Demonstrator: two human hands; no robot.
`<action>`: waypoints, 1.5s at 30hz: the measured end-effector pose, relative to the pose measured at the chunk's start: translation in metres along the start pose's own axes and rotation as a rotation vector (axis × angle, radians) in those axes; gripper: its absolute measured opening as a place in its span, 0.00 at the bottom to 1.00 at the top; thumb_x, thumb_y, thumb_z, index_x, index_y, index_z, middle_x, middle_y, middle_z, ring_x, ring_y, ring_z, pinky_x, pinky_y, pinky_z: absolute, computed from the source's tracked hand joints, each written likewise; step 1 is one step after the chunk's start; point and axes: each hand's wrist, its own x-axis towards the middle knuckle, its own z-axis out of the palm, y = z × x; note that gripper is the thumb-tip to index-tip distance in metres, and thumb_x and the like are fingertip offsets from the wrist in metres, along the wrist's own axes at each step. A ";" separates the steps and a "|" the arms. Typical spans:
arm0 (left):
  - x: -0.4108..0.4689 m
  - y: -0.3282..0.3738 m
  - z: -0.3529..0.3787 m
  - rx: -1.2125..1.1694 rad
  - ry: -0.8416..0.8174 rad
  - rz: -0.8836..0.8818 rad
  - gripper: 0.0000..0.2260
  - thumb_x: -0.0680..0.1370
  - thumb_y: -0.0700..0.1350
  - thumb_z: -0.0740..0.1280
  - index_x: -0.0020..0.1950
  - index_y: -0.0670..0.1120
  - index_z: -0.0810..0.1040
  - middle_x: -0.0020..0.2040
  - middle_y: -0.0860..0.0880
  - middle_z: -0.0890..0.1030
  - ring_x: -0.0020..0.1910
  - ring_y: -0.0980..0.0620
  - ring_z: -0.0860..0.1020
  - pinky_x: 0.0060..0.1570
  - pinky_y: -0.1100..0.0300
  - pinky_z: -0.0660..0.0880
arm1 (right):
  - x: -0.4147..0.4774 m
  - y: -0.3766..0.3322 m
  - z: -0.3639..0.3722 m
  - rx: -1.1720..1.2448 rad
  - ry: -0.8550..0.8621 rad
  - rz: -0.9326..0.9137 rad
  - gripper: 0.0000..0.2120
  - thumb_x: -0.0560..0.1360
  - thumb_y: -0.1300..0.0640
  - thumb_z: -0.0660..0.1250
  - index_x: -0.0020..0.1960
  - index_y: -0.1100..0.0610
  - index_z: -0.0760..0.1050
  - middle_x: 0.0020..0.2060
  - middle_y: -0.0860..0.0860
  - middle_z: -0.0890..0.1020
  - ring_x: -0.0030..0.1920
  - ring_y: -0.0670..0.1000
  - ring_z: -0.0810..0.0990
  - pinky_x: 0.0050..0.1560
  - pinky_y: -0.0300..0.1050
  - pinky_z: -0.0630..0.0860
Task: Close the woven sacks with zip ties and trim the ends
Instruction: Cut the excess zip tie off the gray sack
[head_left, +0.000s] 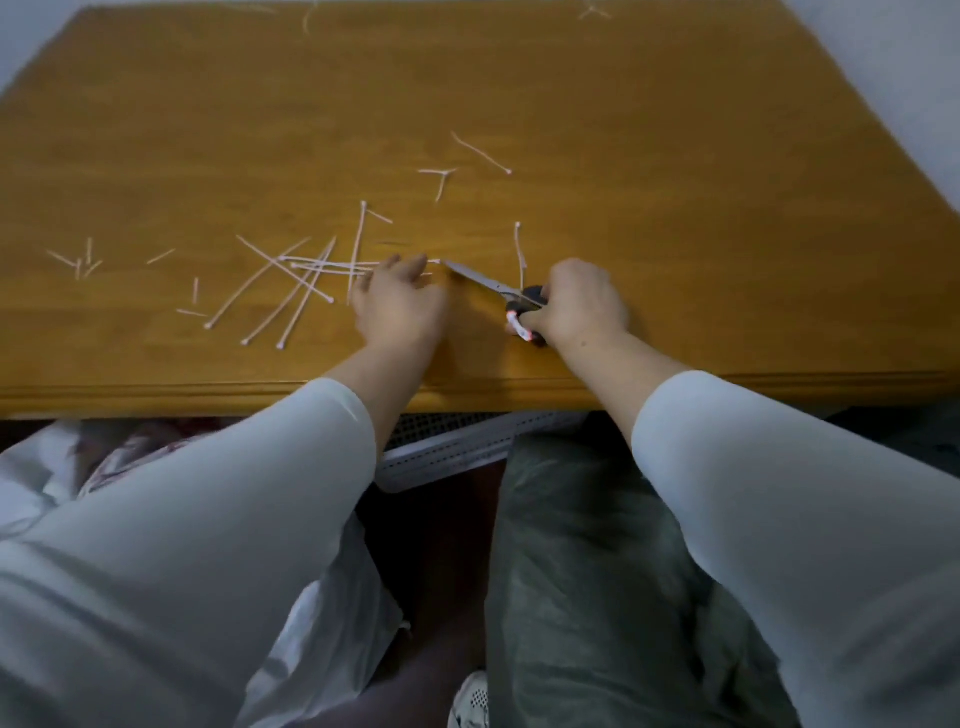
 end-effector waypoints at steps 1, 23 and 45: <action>-0.002 -0.001 0.003 0.016 -0.017 0.122 0.19 0.75 0.40 0.60 0.66 0.49 0.74 0.71 0.50 0.69 0.73 0.47 0.62 0.73 0.54 0.58 | 0.004 -0.004 0.002 -0.005 0.002 -0.013 0.11 0.71 0.50 0.71 0.41 0.56 0.75 0.30 0.50 0.69 0.37 0.54 0.72 0.25 0.40 0.58; -0.145 0.007 0.083 0.135 -0.185 0.685 0.14 0.65 0.35 0.59 0.48 0.44 0.76 0.51 0.42 0.74 0.52 0.42 0.70 0.53 0.54 0.64 | -0.105 0.122 0.018 0.124 0.463 -0.005 0.10 0.76 0.53 0.62 0.53 0.52 0.80 0.52 0.51 0.79 0.48 0.55 0.79 0.40 0.46 0.75; -0.308 -0.072 0.277 0.782 -0.883 0.494 0.58 0.60 0.64 0.74 0.75 0.53 0.36 0.75 0.46 0.33 0.75 0.42 0.36 0.72 0.43 0.51 | -0.276 0.418 0.121 0.327 0.044 0.324 0.36 0.68 0.59 0.63 0.74 0.55 0.58 0.75 0.54 0.58 0.75 0.55 0.56 0.72 0.40 0.50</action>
